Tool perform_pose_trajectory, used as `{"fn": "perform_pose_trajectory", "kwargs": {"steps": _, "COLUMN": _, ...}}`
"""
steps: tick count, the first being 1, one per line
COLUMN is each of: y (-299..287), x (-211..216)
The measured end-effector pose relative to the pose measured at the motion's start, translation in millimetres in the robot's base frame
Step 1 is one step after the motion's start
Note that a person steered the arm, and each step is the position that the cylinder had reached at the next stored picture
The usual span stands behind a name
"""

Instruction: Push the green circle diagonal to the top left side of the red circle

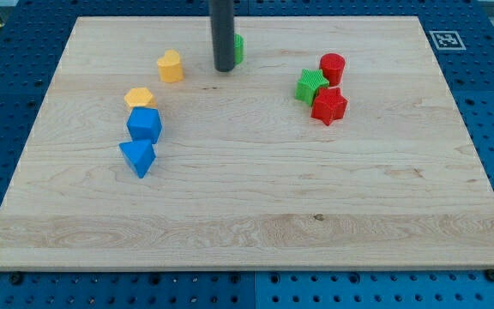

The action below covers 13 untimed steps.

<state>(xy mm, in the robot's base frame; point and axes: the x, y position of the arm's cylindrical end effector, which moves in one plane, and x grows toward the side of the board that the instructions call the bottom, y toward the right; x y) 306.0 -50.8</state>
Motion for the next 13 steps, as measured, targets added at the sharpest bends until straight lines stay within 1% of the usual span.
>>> {"fn": "perform_pose_trajectory", "kwargs": {"steps": 1, "y": 3.2, "x": -20.0}}
{"fn": "perform_pose_trajectory", "kwargs": {"steps": 2, "y": 26.6, "x": -20.1}}
{"fn": "perform_pose_trajectory", "kwargs": {"steps": 3, "y": 17.5, "x": -20.3}}
{"fn": "perform_pose_trajectory", "kwargs": {"steps": 4, "y": -24.9, "x": -39.9}}
{"fn": "perform_pose_trajectory", "kwargs": {"steps": 5, "y": -24.8, "x": -79.1}}
{"fn": "perform_pose_trajectory", "kwargs": {"steps": 7, "y": -24.5, "x": -72.2}}
{"fn": "perform_pose_trajectory", "kwargs": {"steps": 8, "y": -6.5, "x": -69.9}}
{"fn": "perform_pose_trajectory", "kwargs": {"steps": 10, "y": 47.3, "x": -66.6}}
{"fn": "perform_pose_trajectory", "kwargs": {"steps": 11, "y": 41.7, "x": -66.4}}
{"fn": "perform_pose_trajectory", "kwargs": {"steps": 13, "y": 33.2, "x": -42.0}}
